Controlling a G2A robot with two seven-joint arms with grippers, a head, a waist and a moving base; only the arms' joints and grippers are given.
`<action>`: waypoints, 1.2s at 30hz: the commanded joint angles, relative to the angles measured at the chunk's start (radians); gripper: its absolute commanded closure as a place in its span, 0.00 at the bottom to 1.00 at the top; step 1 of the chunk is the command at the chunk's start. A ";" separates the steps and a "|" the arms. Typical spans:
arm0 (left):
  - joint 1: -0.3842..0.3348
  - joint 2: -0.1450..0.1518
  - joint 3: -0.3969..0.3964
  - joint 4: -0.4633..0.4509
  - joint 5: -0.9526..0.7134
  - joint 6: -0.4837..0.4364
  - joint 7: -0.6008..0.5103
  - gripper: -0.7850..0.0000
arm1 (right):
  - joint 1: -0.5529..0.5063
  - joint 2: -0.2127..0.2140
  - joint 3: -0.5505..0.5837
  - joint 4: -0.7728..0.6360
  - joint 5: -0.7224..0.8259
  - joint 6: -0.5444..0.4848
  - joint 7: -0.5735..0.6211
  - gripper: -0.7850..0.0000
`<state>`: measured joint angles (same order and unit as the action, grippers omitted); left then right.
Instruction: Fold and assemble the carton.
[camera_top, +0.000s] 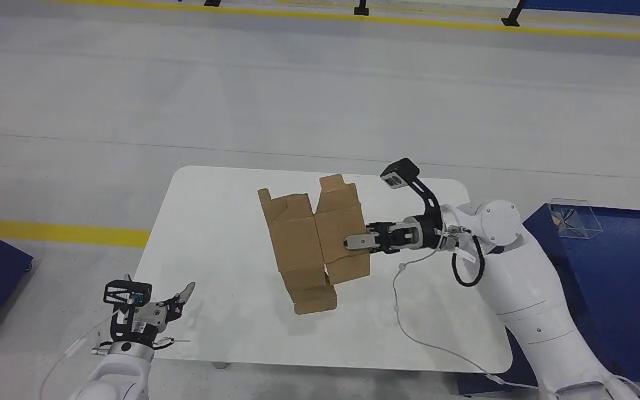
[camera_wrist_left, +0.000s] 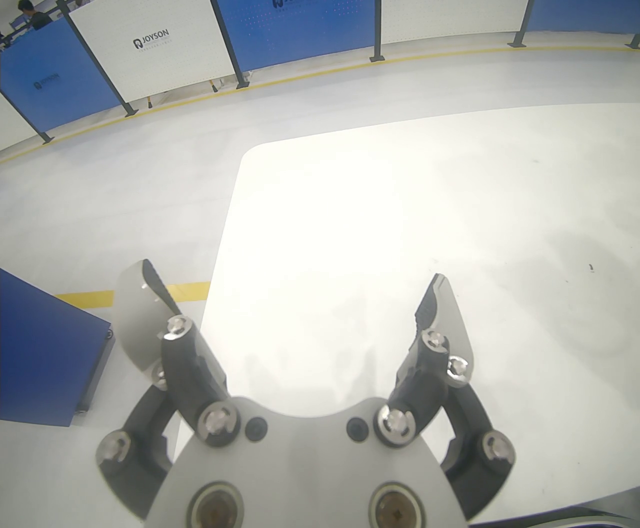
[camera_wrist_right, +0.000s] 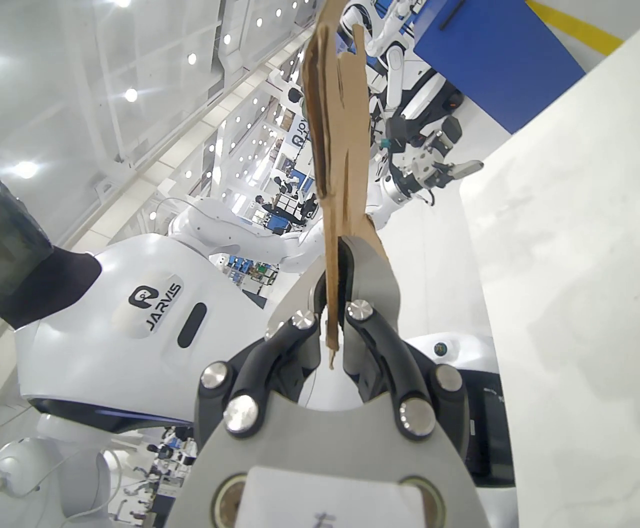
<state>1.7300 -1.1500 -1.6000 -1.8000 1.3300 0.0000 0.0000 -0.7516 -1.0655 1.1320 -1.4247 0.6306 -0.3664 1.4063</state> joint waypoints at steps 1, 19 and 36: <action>0.000 0.000 0.000 0.000 0.000 0.000 0.000 0.00 | -0.026 0.009 0.040 -0.056 0.024 0.024 0.007 1.00; 0.000 0.000 0.000 0.000 0.000 0.000 0.000 0.00 | -0.034 0.012 0.053 -0.068 0.032 0.029 0.014 1.00; 0.000 0.000 0.000 0.000 0.000 0.000 0.000 0.00 | -0.034 0.012 0.053 -0.068 0.032 0.029 0.014 1.00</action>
<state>1.7300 -1.1500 -1.6000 -1.8000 1.3300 0.0000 0.0000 -0.7857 -1.0533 1.1847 -1.4924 0.6628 -0.3377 1.4201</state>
